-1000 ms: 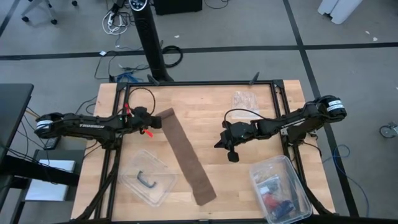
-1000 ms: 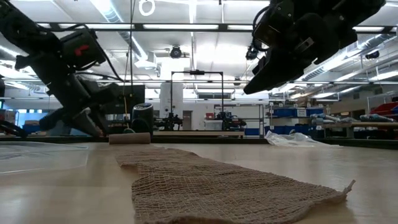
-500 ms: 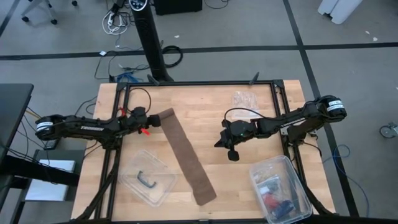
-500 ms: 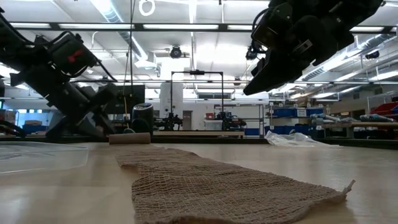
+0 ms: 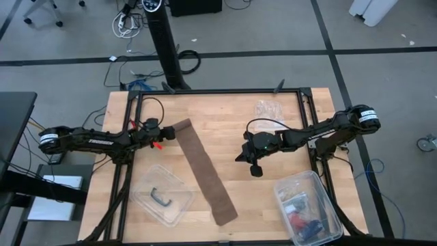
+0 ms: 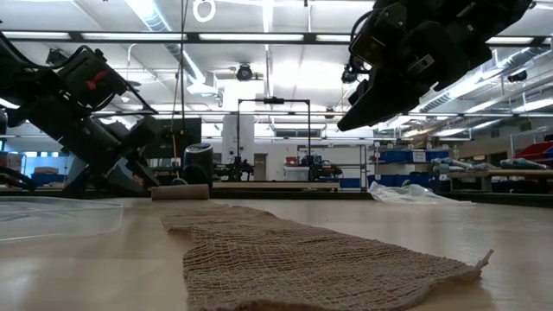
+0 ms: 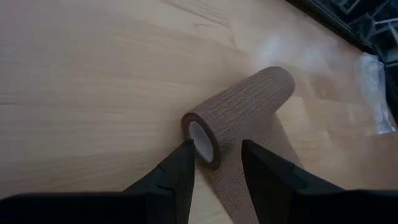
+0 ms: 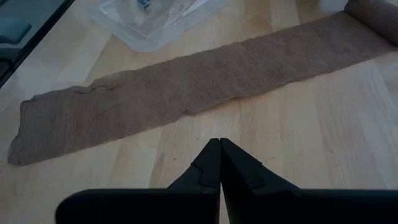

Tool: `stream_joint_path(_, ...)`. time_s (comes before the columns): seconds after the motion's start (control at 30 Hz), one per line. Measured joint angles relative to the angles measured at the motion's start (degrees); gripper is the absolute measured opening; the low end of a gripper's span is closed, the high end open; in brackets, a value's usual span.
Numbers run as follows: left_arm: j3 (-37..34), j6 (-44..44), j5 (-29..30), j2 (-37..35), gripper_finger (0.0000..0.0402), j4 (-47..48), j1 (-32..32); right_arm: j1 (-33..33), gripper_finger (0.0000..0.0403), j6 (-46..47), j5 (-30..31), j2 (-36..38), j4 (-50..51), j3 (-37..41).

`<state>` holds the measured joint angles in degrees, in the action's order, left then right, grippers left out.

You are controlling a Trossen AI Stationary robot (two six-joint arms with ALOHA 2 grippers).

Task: Roll bandage
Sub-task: Roll the brown bandage

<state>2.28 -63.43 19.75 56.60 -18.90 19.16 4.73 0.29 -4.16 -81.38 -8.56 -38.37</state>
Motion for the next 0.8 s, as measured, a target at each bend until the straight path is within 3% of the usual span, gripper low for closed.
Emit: stream_joint_path(0.8, 0.00, 3.38, -4.22, 0.02, 0.0137, -0.96, 3.77, 0.00, 0.0007, -0.46, 0.00, 0.02, -0.01, 0.00)
